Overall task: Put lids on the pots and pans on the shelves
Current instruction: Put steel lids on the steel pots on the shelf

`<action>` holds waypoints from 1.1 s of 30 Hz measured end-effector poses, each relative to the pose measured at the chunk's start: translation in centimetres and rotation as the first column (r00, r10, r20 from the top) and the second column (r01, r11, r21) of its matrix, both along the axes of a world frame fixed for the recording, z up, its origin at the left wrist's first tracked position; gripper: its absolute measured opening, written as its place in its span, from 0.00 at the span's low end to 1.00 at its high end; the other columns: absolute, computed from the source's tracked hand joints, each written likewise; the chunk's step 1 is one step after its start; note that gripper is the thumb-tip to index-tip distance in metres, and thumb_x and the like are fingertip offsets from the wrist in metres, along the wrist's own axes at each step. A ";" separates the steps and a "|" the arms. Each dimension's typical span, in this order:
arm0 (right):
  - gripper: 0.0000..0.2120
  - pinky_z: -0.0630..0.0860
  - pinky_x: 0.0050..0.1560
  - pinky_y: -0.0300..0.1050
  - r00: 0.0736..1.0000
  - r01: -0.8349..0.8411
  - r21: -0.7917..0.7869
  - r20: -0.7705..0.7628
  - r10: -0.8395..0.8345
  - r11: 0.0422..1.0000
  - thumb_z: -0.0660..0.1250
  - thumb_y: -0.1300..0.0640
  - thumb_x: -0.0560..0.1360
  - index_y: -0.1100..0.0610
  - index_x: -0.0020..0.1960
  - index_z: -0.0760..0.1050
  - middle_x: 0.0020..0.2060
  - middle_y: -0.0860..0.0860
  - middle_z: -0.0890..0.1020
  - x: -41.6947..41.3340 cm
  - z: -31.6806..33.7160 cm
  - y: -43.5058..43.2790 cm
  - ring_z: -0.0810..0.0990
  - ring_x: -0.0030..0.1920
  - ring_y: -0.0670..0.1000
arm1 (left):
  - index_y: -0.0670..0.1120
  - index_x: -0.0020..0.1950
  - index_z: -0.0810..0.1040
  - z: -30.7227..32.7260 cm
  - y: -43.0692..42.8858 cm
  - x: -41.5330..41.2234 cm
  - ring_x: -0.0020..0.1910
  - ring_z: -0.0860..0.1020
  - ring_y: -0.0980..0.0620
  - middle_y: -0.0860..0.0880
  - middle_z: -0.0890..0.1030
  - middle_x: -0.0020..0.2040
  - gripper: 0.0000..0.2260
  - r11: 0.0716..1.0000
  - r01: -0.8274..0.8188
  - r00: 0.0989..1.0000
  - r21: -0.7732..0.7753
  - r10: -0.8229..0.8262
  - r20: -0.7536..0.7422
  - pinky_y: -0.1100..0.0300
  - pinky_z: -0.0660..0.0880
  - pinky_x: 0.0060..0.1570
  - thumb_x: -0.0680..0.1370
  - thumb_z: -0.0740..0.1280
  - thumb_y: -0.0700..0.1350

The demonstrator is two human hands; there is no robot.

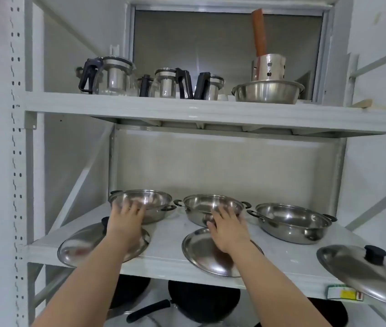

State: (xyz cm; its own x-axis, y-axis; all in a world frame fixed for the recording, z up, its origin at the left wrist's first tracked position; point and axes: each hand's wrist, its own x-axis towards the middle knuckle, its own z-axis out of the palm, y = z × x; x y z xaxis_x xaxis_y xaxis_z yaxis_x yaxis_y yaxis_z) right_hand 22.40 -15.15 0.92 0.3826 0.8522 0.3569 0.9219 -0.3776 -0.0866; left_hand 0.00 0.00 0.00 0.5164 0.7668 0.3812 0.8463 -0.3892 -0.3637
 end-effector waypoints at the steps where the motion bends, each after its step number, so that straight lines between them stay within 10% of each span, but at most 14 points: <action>1: 0.27 0.45 0.76 0.59 0.999 0.043 -0.034 -0.001 -0.043 0.998 0.45 0.42 0.81 0.49 0.78 0.52 0.79 0.49 0.51 0.1 -0.3 0.0 0.44 0.78 0.58 | 0.50 0.80 0.48 -0.2 0.1 -0.8 0.78 0.50 0.40 0.44 0.51 0.79 0.30 0.996 -0.079 0.997 -0.027 0.080 0.024 0.37 0.50 0.72 0.80 0.56 0.49; 12: 0.19 0.65 0.66 0.56 0.988 0.128 -0.126 -0.068 -0.137 0.984 0.54 0.56 0.79 0.54 0.70 0.65 0.68 0.55 0.70 0.0 -1.7 1.7 0.66 0.68 0.58 | 0.49 0.75 0.62 -1.5 2.3 -3.6 0.71 0.63 0.40 0.42 0.63 0.74 0.22 0.960 -0.175 0.971 -0.219 0.205 0.123 0.45 0.66 0.65 0.80 0.51 0.45; 33: 0.27 0.67 0.68 0.50 0.985 0.171 -0.100 -0.013 -0.173 0.980 0.62 0.65 0.74 0.67 0.71 0.60 0.68 0.63 0.66 -1.8 1.1 -0.4 0.63 0.70 0.60 | 0.42 0.69 0.72 4.4 -3.3 -0.3 0.64 0.76 0.44 0.44 0.76 0.65 0.18 0.931 -0.185 0.923 -0.315 0.274 0.270 0.55 0.74 0.60 0.79 0.57 0.36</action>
State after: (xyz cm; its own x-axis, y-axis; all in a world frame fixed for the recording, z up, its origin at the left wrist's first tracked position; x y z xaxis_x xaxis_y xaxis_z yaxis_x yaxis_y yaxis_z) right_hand 20.61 -15.52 2.03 0.5328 0.8037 0.2650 0.8409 -0.5378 -0.0598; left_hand -0.26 -3.29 4.45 0.2063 0.9475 0.2444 0.9758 -0.2177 0.0202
